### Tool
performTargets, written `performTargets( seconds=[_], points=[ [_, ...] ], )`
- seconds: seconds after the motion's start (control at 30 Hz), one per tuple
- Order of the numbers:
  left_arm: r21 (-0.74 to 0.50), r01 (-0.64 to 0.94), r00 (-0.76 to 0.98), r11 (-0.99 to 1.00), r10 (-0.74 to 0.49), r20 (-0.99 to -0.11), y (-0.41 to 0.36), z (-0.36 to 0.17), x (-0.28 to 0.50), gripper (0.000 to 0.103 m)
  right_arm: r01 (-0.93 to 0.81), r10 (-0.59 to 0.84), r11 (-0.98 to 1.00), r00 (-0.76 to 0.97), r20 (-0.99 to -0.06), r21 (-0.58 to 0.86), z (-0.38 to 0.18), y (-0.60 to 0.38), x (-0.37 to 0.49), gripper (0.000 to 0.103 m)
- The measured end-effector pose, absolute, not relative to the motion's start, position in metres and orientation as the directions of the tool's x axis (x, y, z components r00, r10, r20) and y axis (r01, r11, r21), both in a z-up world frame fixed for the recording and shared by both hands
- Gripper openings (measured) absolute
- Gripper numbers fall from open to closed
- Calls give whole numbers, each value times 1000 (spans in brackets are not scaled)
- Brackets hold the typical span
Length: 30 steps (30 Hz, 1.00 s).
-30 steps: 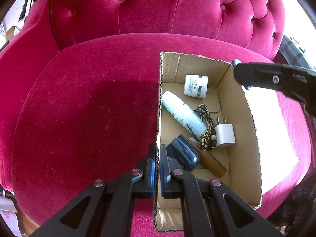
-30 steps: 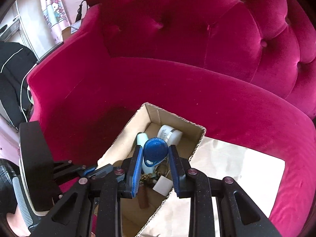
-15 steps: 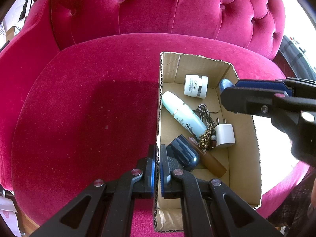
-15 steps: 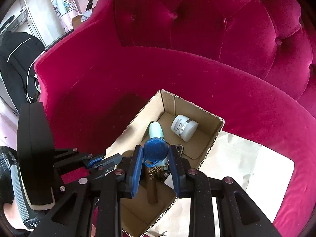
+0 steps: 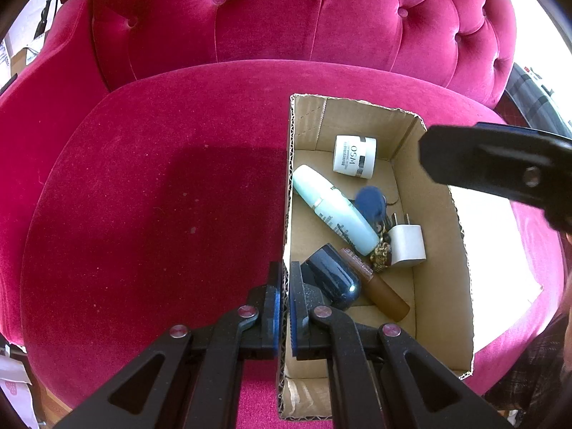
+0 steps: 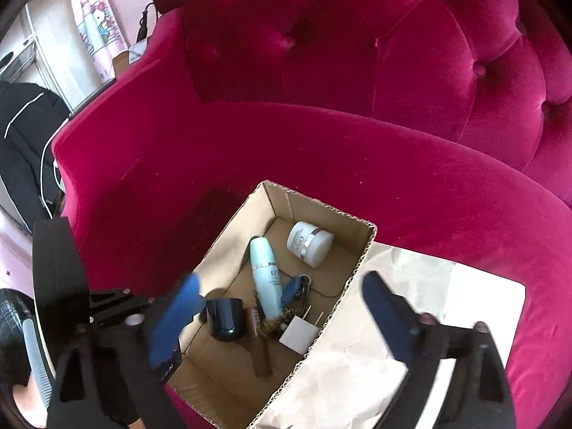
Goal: Organize rigid objects
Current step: 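Carry the blue fob with the right gripper into the box and release, then withdraw the right gripper from the box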
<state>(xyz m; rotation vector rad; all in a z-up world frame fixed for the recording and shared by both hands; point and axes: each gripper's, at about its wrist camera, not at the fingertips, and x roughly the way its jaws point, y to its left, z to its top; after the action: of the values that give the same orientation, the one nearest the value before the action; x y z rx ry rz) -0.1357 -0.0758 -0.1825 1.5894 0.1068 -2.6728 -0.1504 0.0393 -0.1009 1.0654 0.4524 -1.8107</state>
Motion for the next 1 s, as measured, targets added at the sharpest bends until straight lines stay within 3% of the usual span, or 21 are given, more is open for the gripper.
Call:
performTargets(
  seconds=[1.0],
  points=[
    [-34, 63, -475, -997, 0, -880, -75, -181, -138, 3, 814, -480, -573, -242, -843, 93, -97, 67, -165, 103]
  ],
)
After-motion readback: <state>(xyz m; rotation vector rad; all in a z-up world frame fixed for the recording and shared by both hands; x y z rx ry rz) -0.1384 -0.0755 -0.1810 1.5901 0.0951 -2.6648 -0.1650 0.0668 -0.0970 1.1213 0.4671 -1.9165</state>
